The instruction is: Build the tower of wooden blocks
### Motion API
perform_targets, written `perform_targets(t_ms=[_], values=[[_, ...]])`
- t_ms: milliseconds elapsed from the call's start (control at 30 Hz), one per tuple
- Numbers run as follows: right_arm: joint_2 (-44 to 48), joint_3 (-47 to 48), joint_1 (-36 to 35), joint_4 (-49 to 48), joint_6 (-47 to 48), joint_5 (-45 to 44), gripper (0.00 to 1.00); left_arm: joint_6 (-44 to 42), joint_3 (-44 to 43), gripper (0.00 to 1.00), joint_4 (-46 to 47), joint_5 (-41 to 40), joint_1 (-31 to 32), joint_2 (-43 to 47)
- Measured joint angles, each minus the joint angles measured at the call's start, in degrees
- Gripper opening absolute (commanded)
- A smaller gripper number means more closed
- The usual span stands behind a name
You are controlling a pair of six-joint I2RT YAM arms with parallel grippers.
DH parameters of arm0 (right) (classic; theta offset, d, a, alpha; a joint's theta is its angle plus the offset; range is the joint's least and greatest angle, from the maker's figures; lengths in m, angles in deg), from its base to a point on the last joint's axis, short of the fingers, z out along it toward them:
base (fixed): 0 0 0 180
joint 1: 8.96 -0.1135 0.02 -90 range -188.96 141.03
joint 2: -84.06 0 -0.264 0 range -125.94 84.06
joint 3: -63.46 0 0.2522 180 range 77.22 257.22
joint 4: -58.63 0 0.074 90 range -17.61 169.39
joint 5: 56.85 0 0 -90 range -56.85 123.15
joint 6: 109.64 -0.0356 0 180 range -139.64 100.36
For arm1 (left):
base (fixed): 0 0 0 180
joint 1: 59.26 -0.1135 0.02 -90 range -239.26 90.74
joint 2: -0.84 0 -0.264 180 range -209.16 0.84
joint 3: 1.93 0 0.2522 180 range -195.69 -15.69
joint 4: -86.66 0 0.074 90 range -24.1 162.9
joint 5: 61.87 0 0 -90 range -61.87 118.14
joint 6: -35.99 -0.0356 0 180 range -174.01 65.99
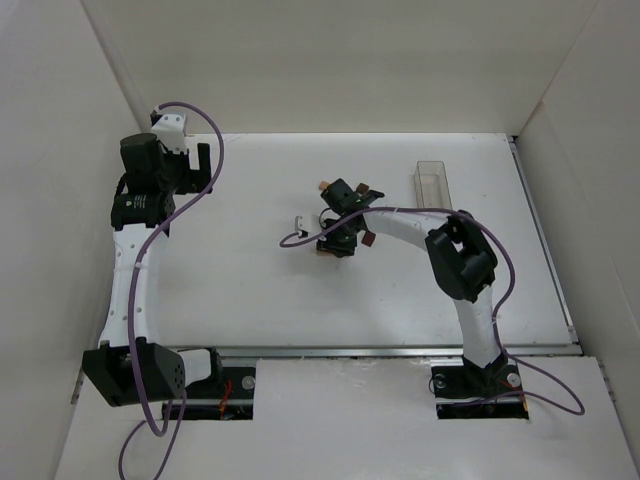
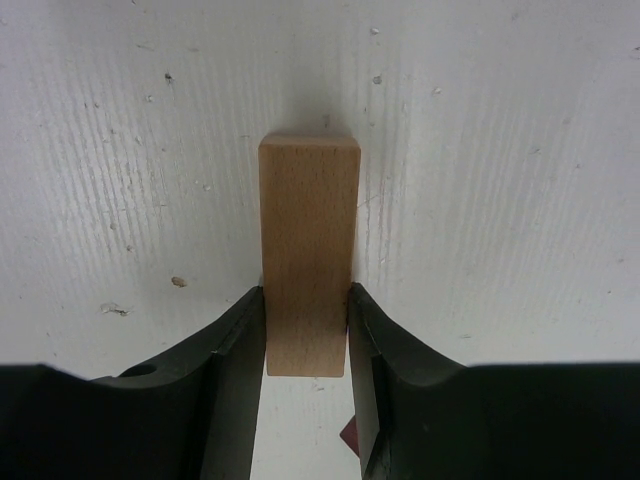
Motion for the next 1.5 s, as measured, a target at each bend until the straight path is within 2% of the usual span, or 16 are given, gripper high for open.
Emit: perform_targets(t_ms=[33,100,167,233,267,300,633,767,833,900,1000,1033,1100,1233,1367,1500], values=[[-0.02,0.07,0.00,-0.04,-0.15,-0.22,0.44,0.00,0.00,1.00,0.00,0.02,-0.02,0.00],[-0.04,0.07,0.00,-0.09,-0.37,-0.46,0.48,-0.02,0.00,1.00,0.00,0.00,-0.02,0.00],[-0.04,0.07,0.00,-0.39,-0.42,-0.68,0.62,-0.02,0.00,1.00,0.00,0.02,-0.02,0.00],[-0.04,0.13,0.00,-0.85,-0.44,-0.87,0.64,-0.04,0.00,1.00,0.00,0.00,-0.02,0.00],[-0.04,0.13,0.00,-1.03,-0.39,-0.90,0.95,-0.04,0.00,1.00,0.00,0.00,-0.02,0.00],[-0.04,0.15,0.00,-1.20,-0.76,-0.92,1.00,-0.04,0.00,1.00,0.00,0.00,-0.02,0.00],[2.54,0.33,1.60,-4.37,-3.76,1.75,1.00,-0.68,0.48,1.00,-0.02,0.00,0.00,0.00],[9.62,0.00,5.29,-12.66,-14.82,3.41,1.00,-0.85,0.48,1.00,0.02,-0.02,-0.02,0.04],[9.90,5.97,7.89,-13.84,-22.23,3.61,1.00,-0.85,0.48,1.00,0.02,0.00,0.00,0.04],[5.86,17.75,10.32,-12.02,-27.80,4.11,1.00,-0.83,0.48,1.00,0.07,0.02,-0.02,0.04],[-7.87,43.52,12.87,-7.96,-35.04,4.07,1.00,-0.83,0.48,1.00,0.22,-0.02,0.00,0.04],[-11.58,48.70,13.44,-7.21,-36.98,4.07,1.00,-0.83,0.48,1.00,0.33,-0.02,-0.02,0.04],[-15.26,49.37,14.05,-6.34,-40.57,3.65,1.00,-0.85,0.48,1.00,0.46,-0.28,0.00,0.04],[-19.10,41.83,13.77,-2.03,-44.74,1.53,1.00,-1.07,0.94,1.00,0.66,-0.94,-0.02,0.11],[-25.07,43.39,12.90,2.64,-47.67,-2.27,1.00,-1.16,1.36,1.00,0.87,-1.18,0.00,0.11],[-26.43,45.27,11.85,4.00,-50.21,-7.32,1.00,-1.14,1.49,1.00,0.90,-1.27,-0.02,0.11]])
